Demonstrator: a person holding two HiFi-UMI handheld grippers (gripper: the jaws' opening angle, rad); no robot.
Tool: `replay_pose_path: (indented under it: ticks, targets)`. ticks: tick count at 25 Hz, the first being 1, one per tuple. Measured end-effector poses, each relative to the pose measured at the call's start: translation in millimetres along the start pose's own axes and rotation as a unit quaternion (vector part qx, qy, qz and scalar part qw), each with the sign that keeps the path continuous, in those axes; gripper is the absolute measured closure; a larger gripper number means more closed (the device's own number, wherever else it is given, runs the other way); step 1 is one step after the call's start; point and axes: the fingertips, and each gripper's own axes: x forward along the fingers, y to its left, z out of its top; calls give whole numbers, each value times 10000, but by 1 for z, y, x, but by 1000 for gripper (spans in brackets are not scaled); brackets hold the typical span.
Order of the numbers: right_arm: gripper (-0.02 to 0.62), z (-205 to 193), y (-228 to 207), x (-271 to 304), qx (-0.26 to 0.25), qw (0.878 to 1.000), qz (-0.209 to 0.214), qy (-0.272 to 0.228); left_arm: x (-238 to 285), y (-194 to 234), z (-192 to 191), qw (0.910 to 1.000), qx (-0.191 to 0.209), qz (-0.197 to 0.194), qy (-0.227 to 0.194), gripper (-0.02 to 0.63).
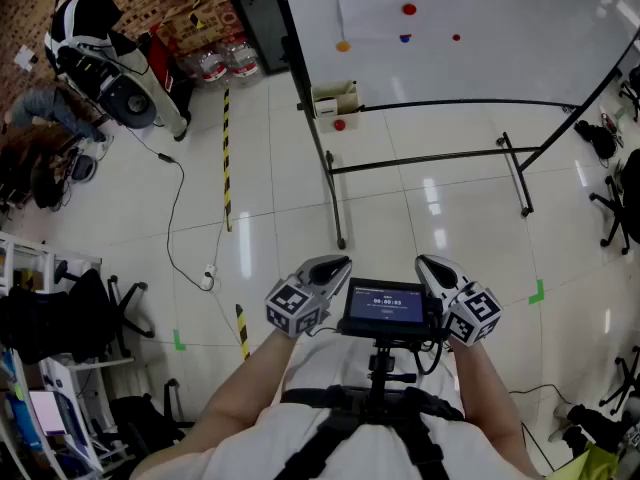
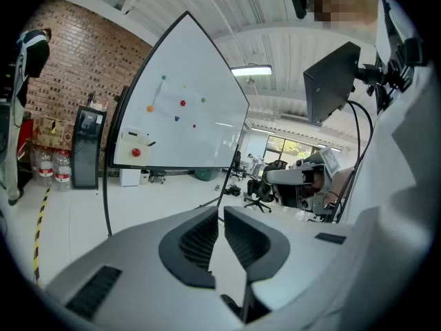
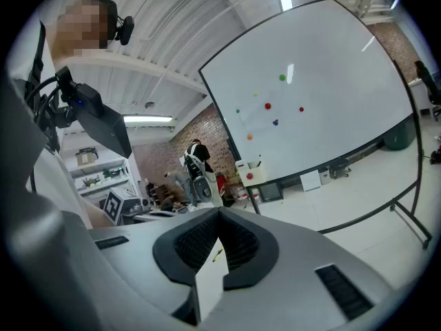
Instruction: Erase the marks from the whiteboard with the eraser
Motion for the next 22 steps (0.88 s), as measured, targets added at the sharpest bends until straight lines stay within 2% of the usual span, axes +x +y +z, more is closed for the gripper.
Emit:
replay_pose_path:
  ticks: [5, 9, 13, 17, 19, 22]
  targets:
    - [575, 29, -76, -35, 44, 10000, -11, -41, 79, -29, 49, 9998, 130, 8, -140, 549]
    - [575, 54, -120, -61, 38, 9999, 126, -30, 126, -57, 74, 9997, 197, 83, -117, 549]
    - [575, 83, -168, -80, -57, 9990, 437, -34, 166, -57, 98, 9973, 111, 655, -301, 549]
    - [575, 101, -221, -101, -78, 9980, 628, 23, 194, -57, 118, 9907, -7, 1282, -463, 549]
    - [575, 110, -249, -101, -56, 9978, 659, -56, 211, -55, 125, 9889, -87, 1394, -516, 549]
    - [575, 125, -263, -105, 7, 9971, 702, -302, 220, -63, 127, 9884, -203, 1445, -433, 549]
